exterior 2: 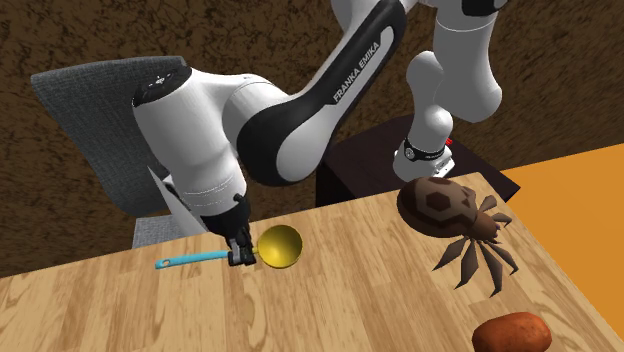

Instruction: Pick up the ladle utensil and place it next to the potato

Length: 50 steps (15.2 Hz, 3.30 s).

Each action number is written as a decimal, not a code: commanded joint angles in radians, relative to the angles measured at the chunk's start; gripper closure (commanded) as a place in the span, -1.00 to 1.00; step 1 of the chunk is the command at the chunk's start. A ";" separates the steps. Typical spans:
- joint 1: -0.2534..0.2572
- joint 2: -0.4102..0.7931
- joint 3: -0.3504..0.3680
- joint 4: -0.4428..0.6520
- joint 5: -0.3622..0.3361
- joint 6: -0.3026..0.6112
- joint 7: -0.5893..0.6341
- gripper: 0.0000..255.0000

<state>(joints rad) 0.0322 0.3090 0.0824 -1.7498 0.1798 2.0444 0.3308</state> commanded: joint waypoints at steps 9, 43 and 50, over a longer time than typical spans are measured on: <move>-0.002 -0.038 -0.001 0.082 -0.006 -0.118 0.020 1.00; 0.170 -0.479 0.172 -0.554 0.088 0.134 0.278 1.00; 0.173 -0.430 0.178 -0.604 0.093 0.232 0.264 1.00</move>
<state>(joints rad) 0.2053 -0.1297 0.2597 -2.3481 0.2726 2.2615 0.5969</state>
